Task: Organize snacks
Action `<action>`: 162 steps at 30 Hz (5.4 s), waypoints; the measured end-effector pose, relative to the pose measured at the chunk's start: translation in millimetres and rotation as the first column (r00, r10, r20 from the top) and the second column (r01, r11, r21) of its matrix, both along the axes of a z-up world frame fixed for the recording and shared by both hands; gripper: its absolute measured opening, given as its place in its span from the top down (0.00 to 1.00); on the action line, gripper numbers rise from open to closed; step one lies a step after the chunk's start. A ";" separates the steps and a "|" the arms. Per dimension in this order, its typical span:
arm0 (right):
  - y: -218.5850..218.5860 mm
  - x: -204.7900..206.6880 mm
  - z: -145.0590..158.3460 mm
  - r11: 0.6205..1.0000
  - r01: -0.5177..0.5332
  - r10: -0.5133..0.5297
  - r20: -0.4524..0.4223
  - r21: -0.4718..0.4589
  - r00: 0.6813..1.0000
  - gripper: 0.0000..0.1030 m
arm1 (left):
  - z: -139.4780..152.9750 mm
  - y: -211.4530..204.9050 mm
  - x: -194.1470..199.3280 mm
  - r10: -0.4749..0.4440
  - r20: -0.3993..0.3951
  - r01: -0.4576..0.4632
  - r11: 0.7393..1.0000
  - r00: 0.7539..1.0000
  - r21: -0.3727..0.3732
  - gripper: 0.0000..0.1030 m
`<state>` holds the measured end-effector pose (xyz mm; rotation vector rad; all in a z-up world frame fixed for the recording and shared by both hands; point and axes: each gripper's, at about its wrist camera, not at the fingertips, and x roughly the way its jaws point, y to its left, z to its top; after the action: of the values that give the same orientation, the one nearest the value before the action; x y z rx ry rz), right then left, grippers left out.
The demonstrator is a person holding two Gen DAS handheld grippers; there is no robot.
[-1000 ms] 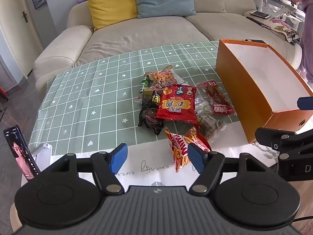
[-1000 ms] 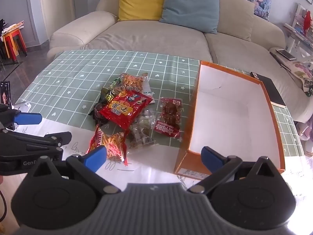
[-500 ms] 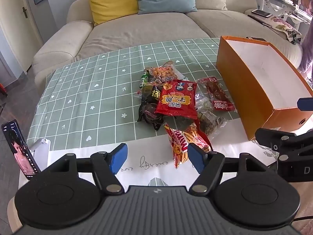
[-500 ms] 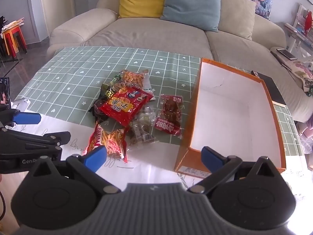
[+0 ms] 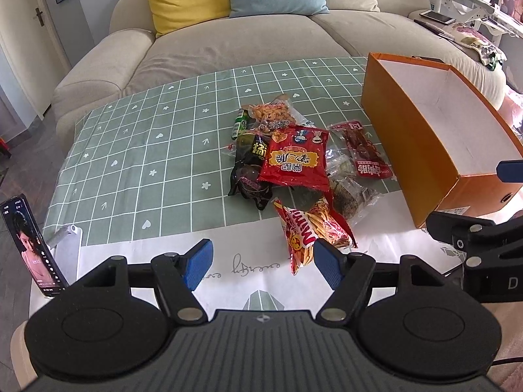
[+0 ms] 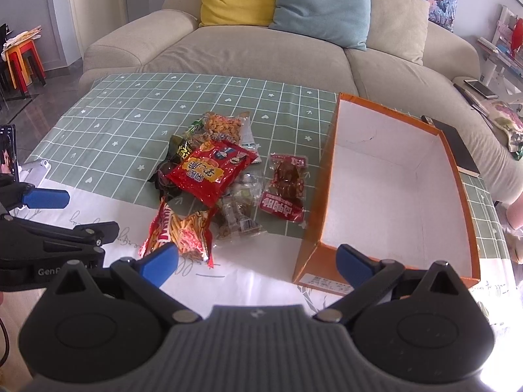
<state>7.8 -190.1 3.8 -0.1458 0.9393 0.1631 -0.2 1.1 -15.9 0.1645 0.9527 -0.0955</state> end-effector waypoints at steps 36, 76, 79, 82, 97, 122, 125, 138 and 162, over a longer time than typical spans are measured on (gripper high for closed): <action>5.7 -0.5 -6.5 1.000 -0.010 0.010 -0.011 -0.013 1.000 0.03 | -1.2 2.7 0.0 0.008 -0.025 -0.008 1.000 1.000 -0.003 0.20; 7.0 15.8 -37.0 0.993 -0.016 0.020 -0.032 0.115 0.999 0.43 | -26.7 33.2 19.8 -0.029 -0.133 -0.011 0.956 0.991 -0.295 0.69; 6.2 21.8 -47.1 0.989 -0.013 0.019 -0.041 0.150 0.999 0.49 | -33.4 31.6 28.6 -0.019 -0.139 -0.026 0.949 0.990 -0.315 0.31; 5.2 28.3 -54.8 0.984 -0.019 0.026 -0.036 0.175 0.999 0.52 | -40.9 31.4 39.0 -0.016 -0.154 -0.037 0.940 0.988 -0.339 0.29; 15.6 68.4 -98.5 0.991 -0.103 0.100 0.036 0.087 0.994 0.71 | -89.4 30.9 81.5 0.032 -0.290 -0.157 0.894 0.956 -0.419 0.28; 19.3 97.6 -132.2 0.991 -0.101 0.103 -0.015 0.083 0.995 0.73 | -90.6 24.6 92.4 0.049 -0.313 -0.180 0.896 0.949 -0.406 0.62; 17.6 95.9 -129.9 0.991 -0.104 0.107 -0.023 0.089 0.994 0.75 | -84.7 26.0 87.3 0.068 -0.304 -0.186 0.906 0.950 -0.380 0.64; 9.7 70.1 -99.1 0.990 -0.118 0.117 0.008 0.080 0.993 0.80 | -38.2 14.6 67.1 0.033 -0.224 -0.055 0.994 0.974 -0.095 0.64; -69.5 47.5 17.2 0.949 -0.292 0.299 0.042 -0.116 0.953 0.82 | 27.0 -134.0 47.9 -0.521 -0.018 0.462 0.740 0.853 0.489 0.64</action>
<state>55.3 -259.6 21.0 -0.3918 0.8640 0.3832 47.7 -132.9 11.2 0.8830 0.7744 -0.3389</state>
